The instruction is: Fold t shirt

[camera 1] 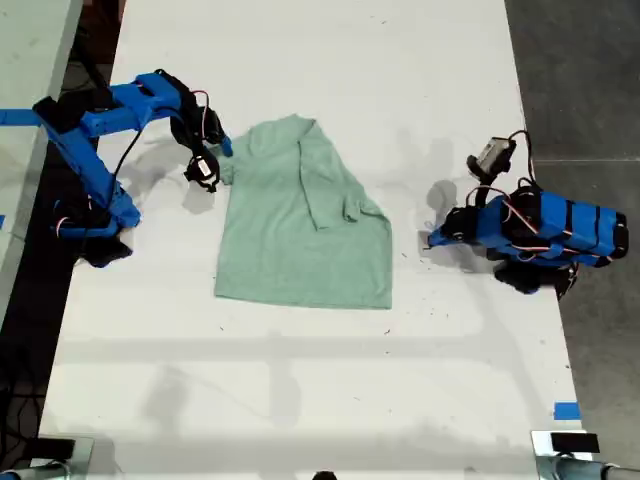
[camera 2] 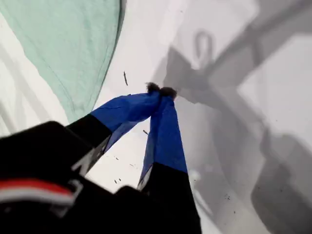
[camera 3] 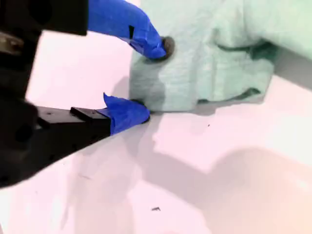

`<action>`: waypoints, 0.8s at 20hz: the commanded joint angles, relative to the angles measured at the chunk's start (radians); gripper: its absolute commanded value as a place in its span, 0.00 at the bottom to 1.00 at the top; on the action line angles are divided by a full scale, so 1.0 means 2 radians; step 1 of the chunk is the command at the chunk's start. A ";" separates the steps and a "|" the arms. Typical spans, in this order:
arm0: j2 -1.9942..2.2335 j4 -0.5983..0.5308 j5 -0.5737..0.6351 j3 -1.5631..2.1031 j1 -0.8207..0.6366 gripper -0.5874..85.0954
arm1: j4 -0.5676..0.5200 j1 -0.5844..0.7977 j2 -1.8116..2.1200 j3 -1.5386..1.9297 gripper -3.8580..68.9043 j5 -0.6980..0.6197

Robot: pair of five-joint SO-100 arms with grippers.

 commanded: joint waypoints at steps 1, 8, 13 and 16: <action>-0.085 0.003 0.015 -0.052 -0.024 0.01 | -0.003 -0.008 0.005 0.016 0.04 0.005; 0.084 0.082 -0.069 -0.187 0.153 0.01 | -0.003 -0.008 0.005 0.016 0.04 0.005; -0.010 0.065 -0.134 -0.386 0.314 0.26 | -0.003 -0.009 0.005 0.016 0.04 0.005; -0.022 0.130 -0.112 -0.443 0.281 0.01 | -0.003 -0.011 0.005 0.016 0.04 0.006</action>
